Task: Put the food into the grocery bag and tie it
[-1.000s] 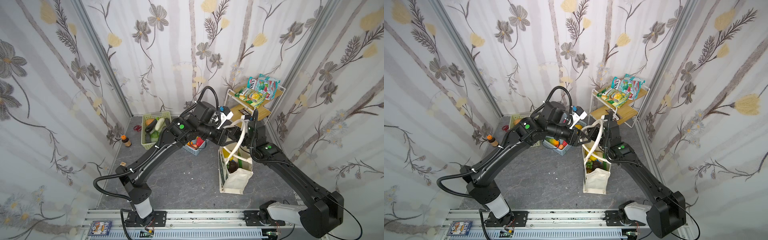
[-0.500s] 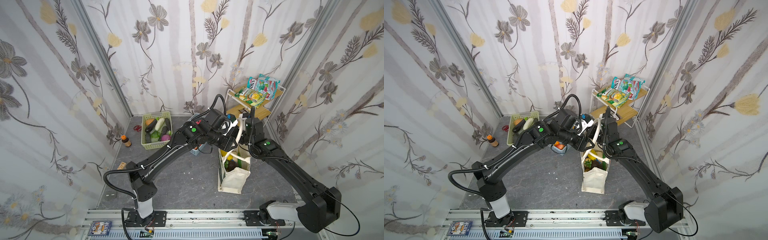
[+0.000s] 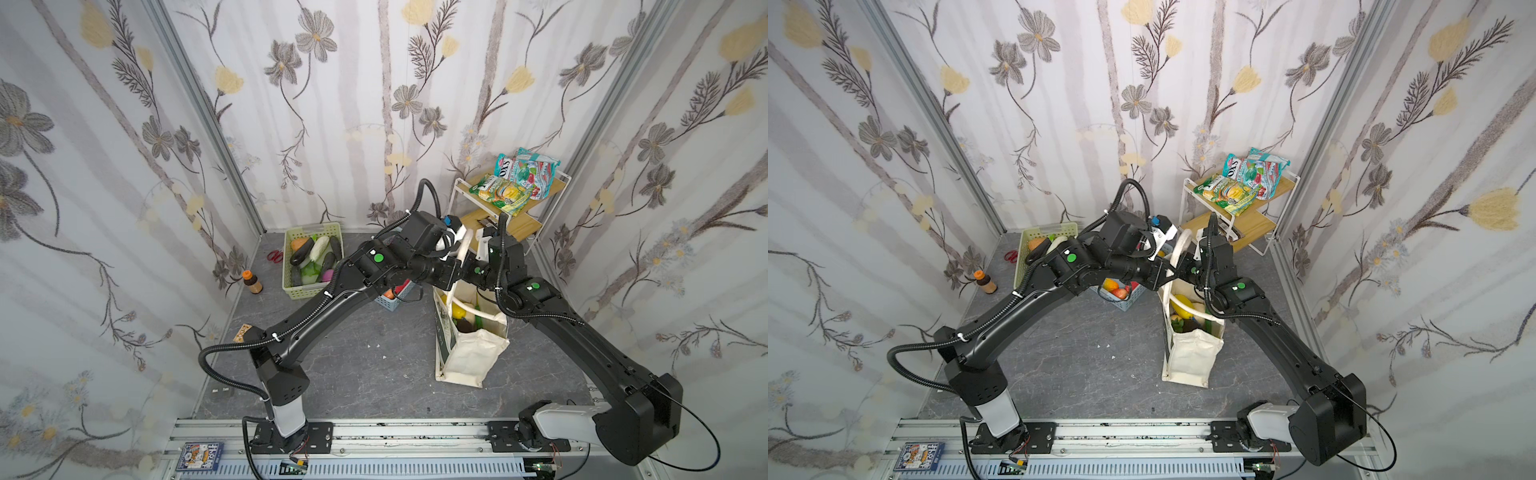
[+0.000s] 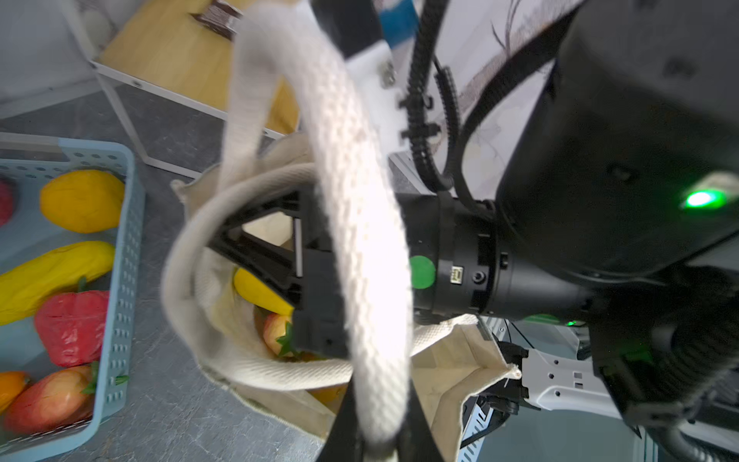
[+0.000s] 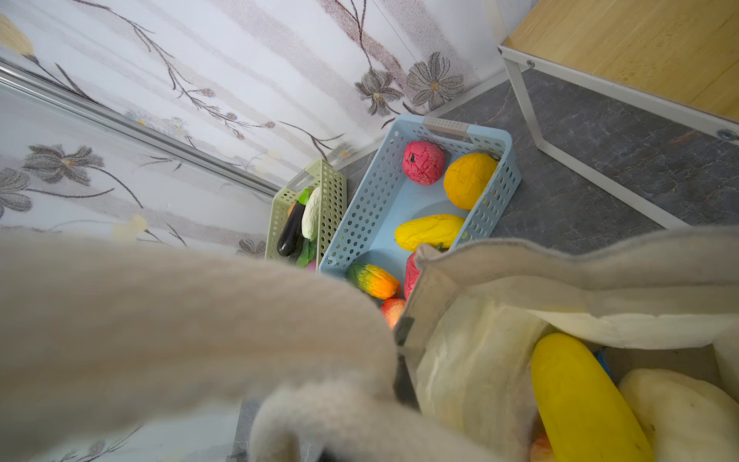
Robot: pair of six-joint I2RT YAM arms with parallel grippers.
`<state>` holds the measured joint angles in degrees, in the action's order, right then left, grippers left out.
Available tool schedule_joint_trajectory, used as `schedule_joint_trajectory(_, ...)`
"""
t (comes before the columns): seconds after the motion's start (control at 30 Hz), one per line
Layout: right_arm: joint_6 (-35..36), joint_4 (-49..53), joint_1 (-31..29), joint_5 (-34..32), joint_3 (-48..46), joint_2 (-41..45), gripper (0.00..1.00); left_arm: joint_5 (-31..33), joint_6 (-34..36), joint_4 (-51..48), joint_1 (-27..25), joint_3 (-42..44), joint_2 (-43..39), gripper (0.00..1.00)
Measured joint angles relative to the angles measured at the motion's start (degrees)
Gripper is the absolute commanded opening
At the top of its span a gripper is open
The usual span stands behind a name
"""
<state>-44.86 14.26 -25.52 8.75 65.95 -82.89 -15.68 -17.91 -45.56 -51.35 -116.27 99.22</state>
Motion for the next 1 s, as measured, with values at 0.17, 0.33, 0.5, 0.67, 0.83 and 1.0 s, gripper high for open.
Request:
schedule_joint_trajectory(0.17,1.01,0.57,0.00,1.44,-0.92,1.55,0.00,-0.31,-2.29,3.23,5.33,6.58,-4.04,0.09)
schedule_joint_trajectory(0.33,1.90,0.26,0.09,3.80,-1.16,3.63,0.00,-0.79,-3.50,4.22,6.58,9.42,-4.09,0.09)
schedule_joint_trajectory(0.5,1.86,-0.76,0.52,6.19,-1.73,5.31,0.03,-2.62,-4.44,5.57,6.80,10.32,-4.13,0.12)
schedule_joint_trajectory(0.67,1.40,-3.13,1.22,7.72,-2.56,4.96,0.05,-4.63,-4.81,6.23,6.80,9.94,-3.74,0.53)
schedule_joint_trajectory(0.83,1.42,-6.84,2.56,9.94,-4.50,4.96,0.03,-8.02,-0.87,4.13,6.67,7.89,-3.50,0.77)
schedule_joint_trajectory(1.0,1.90,-7.21,4.26,12.04,-4.79,4.96,0.01,-6.62,5.22,-0.46,7.41,4.31,-4.44,0.78)
